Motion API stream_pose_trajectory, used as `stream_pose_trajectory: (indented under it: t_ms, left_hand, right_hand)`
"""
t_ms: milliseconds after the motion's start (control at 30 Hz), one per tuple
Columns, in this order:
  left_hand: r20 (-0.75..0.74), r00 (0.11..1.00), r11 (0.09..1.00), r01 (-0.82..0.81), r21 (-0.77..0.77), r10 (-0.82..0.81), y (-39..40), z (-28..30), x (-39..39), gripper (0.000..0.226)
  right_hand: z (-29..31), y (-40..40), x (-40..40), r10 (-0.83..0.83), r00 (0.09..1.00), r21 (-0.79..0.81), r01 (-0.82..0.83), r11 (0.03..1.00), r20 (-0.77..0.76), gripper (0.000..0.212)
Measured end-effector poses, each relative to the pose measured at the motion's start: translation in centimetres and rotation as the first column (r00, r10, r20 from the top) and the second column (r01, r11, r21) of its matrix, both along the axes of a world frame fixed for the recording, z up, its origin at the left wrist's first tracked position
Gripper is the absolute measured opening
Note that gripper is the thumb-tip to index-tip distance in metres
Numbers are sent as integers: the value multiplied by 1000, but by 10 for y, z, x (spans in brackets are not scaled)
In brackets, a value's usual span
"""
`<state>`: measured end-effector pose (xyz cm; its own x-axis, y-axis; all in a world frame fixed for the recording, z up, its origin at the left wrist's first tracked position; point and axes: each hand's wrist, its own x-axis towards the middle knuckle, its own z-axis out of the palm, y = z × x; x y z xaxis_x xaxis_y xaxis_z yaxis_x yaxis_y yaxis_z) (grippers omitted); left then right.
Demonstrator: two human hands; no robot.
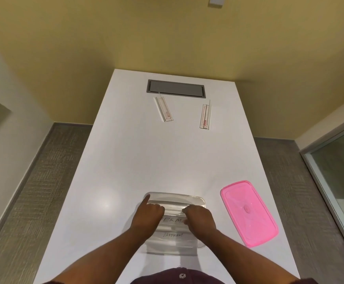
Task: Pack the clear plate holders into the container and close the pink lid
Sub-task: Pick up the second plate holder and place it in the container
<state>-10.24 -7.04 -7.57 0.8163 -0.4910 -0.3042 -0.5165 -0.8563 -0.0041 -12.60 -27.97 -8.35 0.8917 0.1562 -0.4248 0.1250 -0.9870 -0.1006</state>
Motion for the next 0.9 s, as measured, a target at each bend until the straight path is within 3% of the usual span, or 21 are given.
stream_pose_trajectory:
  t_ms: [300,900]
  left_hand:
    - [-135,983,991,-130,-18,127,-5,-9,6,40]
    - [-161,968,982,-191,15,191,-14,-18,14,41]
  right_hand:
    - [-11,2,5,26,999,-1,-26,1000,20,32]
    - [-21,0,11,29,999,3,-29,1000,44,33]
